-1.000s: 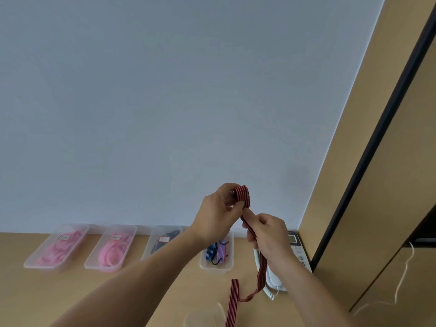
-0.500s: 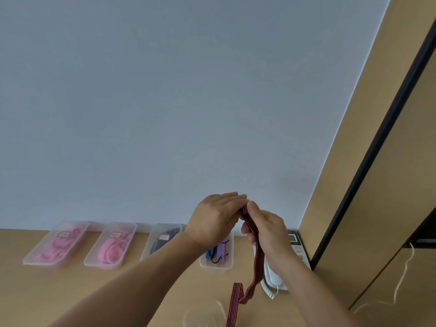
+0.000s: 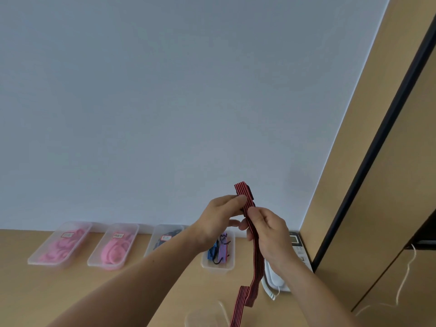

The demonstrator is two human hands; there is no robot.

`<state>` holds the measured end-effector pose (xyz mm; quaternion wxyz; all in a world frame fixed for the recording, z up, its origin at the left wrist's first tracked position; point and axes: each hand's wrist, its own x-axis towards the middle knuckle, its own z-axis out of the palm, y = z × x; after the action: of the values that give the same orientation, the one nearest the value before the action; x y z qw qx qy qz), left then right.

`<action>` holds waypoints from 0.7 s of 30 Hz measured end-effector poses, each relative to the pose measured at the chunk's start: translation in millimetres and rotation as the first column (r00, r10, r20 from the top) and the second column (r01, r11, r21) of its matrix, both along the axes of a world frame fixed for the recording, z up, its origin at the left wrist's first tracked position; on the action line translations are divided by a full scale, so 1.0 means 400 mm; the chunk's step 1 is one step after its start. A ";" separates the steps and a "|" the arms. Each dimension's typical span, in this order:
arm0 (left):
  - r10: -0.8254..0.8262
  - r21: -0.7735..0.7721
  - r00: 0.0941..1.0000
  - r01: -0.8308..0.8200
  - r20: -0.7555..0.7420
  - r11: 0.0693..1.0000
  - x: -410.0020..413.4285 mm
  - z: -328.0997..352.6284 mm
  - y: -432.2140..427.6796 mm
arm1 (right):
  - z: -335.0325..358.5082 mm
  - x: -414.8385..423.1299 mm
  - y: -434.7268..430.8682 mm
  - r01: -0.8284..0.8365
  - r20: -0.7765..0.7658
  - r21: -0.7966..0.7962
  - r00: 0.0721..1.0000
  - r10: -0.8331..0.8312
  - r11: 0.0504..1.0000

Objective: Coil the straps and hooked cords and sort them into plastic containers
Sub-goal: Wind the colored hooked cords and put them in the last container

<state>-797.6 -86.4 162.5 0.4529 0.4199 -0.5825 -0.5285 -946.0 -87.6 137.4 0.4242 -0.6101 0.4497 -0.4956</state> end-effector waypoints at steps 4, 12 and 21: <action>0.140 0.028 0.988 -0.138 -0.067 0.990 -0.012 -0.002 -0.004 | 0.000 0.000 0.006 0.013 0.003 0.020 1.000 -0.013 1.000; 0.282 -0.216 0.954 -0.256 0.100 0.942 -0.021 -0.003 -0.009 | 0.003 0.004 0.017 0.021 0.040 0.148 0.999 -0.027 0.989; 0.528 -0.767 0.765 -0.071 0.369 0.638 0.005 -0.040 -0.002 | 0.026 -0.003 0.020 -0.061 0.121 0.162 0.992 0.042 0.985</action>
<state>-795.8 -87.0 146.6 0.4712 0.4416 -0.7631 -0.0233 -947.3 -79.7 148.0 0.5116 -0.5541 0.4478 -0.4803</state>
